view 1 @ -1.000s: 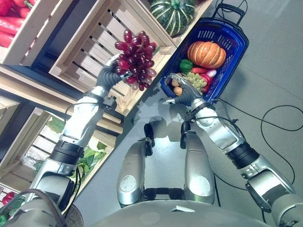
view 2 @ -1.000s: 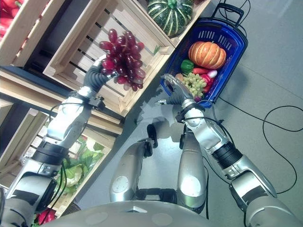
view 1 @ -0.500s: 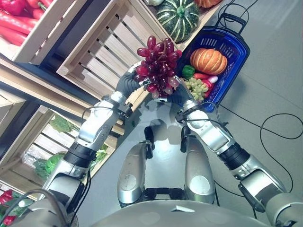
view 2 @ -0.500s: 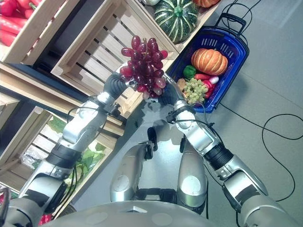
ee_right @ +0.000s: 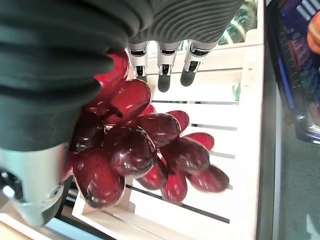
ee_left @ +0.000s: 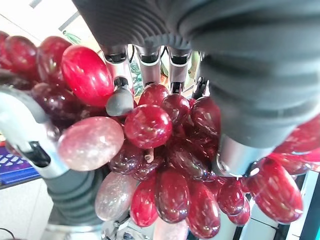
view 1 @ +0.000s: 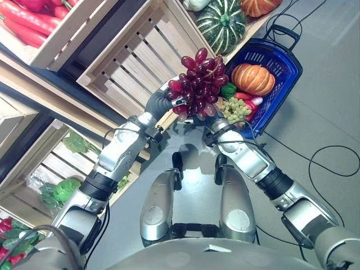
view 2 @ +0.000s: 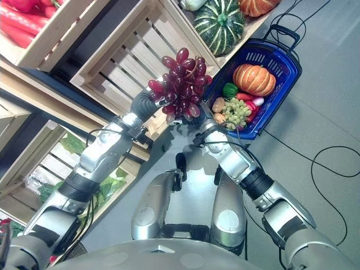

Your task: Pick up fruits and vegetables into the basket

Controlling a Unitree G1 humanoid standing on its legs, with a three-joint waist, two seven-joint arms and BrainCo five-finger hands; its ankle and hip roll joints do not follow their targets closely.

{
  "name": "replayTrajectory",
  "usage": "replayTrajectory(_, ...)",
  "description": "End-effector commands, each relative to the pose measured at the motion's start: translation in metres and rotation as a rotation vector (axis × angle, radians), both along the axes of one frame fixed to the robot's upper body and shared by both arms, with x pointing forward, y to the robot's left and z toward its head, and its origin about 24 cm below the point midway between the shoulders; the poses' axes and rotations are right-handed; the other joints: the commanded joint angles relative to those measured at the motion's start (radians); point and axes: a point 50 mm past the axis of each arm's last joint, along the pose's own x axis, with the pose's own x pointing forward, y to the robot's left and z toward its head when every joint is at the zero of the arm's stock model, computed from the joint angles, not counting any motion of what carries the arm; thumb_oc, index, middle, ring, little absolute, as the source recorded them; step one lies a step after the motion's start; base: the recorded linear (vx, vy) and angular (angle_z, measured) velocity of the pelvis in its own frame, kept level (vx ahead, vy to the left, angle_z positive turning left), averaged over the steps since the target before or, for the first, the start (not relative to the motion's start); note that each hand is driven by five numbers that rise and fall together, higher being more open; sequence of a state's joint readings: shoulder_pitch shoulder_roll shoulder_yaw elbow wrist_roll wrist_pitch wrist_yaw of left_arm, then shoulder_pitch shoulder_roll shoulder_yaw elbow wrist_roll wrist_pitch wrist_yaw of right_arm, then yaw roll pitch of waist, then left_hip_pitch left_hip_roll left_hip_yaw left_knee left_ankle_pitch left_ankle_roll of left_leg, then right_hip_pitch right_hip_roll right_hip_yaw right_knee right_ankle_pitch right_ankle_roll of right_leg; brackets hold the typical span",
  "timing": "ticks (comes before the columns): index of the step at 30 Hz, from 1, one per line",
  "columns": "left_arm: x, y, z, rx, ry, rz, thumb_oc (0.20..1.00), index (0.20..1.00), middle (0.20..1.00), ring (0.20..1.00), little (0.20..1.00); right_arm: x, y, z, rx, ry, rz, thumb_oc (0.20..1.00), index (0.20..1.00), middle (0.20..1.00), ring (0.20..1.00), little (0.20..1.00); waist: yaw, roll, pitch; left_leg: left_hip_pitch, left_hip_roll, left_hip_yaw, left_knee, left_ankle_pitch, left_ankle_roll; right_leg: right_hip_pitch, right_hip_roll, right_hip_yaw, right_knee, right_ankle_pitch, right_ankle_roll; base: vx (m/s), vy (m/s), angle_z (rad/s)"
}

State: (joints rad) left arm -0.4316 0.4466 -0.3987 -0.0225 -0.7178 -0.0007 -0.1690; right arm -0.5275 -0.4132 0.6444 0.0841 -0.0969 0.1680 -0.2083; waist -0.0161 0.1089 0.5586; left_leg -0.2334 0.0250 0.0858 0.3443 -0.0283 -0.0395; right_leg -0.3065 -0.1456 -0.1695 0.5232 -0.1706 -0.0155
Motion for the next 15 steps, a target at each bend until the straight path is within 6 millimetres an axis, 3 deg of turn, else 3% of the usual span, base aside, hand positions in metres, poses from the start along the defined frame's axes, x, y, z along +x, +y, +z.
replayTrajectory(1, -0.0256, -0.0408, 0.036, -0.128, -0.137, -0.25, 0.2, 0.2, 0.2, 0.2, 0.2, -0.0146, 0.059, 0.0419, 0.113, -0.13, 0.305, 0.2, 0.2, 0.2, 0.2, 0.2, 0.004, -0.041, -0.039, 0.015, -0.078, 0.059, 0.065, -0.151, 0.089, 0.053, -0.002, -0.001, -0.098, 0.042, 0.047, -0.03, -0.037, 0.01)
replayTrajectory(15, -0.0258, -0.0406, 0.0282, -0.162, -0.114, -0.234, 0.2, 0.2, 0.2, 0.2, 0.2, -0.0151, 0.0492, 0.0448, 0.24, -0.129, 0.32, 0.2, 0.2, 0.2, 0.2, 0.2, 0.001, -0.047, -0.039, 0.01, -0.074, 0.057, 0.074, -0.153, 0.088, 0.052, 0.001, -0.009, -0.096, 0.045, 0.042, -0.01, -0.024, 0.03)
